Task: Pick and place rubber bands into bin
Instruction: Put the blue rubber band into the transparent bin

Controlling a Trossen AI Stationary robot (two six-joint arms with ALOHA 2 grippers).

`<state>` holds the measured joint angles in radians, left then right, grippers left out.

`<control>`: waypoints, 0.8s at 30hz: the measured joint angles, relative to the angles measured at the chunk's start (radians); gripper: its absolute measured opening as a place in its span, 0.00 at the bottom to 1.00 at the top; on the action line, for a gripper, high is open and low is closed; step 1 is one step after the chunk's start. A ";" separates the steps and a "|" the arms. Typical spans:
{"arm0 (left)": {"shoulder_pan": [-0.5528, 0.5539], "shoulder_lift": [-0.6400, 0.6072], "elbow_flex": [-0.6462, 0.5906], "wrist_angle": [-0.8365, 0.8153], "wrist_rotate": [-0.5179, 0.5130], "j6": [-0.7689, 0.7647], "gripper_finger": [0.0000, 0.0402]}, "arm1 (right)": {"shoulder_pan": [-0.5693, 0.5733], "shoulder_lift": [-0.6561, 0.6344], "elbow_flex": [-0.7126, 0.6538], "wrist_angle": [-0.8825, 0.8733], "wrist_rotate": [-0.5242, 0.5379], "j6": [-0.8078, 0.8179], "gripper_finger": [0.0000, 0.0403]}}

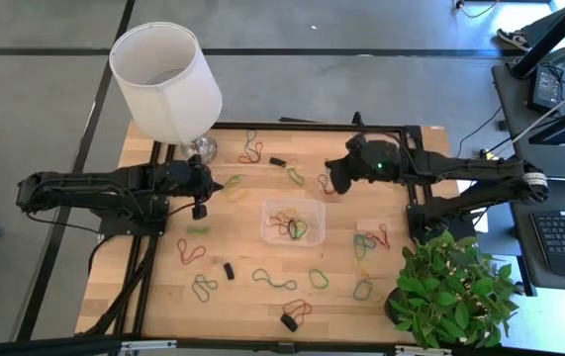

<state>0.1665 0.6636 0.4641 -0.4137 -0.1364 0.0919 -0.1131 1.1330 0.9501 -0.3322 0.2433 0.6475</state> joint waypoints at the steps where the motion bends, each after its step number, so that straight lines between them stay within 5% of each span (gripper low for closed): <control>1: 0.000 0.000 0.000 0.000 0.000 0.000 0.00 | 0.023 0.005 0.000 0.035 0.001 -0.012 0.00; 12: 0.000 0.000 0.000 0.000 0.000 0.001 0.00 | 0.211 0.128 0.001 0.147 0.001 -0.017 0.00; 24: 0.000 0.000 0.000 0.000 0.000 0.001 0.00 | 0.241 0.338 0.002 0.087 -0.028 0.089 0.00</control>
<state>0.1665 0.6636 0.4641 -0.4133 -0.1360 0.0929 0.1281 1.4713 0.9516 -0.2449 0.2151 0.7360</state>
